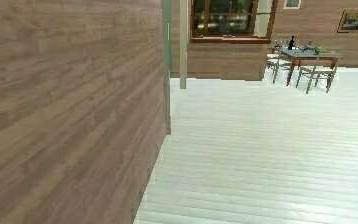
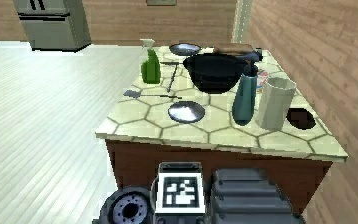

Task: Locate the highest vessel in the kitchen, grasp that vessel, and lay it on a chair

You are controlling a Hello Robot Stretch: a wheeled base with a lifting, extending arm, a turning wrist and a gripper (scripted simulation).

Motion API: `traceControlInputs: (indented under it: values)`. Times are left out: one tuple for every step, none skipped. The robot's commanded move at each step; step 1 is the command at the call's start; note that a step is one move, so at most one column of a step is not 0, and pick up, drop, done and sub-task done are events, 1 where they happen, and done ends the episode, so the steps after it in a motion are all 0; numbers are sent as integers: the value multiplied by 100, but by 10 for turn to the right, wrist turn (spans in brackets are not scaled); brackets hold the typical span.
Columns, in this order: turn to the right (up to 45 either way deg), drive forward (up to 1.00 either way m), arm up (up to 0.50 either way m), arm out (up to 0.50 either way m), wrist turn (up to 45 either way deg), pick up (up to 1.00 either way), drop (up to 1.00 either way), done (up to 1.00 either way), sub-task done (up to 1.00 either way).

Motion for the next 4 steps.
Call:
traceControlInputs:
  values:
    - [0, 0, 0, 38, 0, 0, 0, 0, 0]
    - [0, 0, 0, 0, 450, 0, 0, 0, 0]
    - [0, 0, 0, 0, 450, 0, 0, 0, 0]
    - [0, 0, 0, 0, 450, 0, 0, 0, 0]
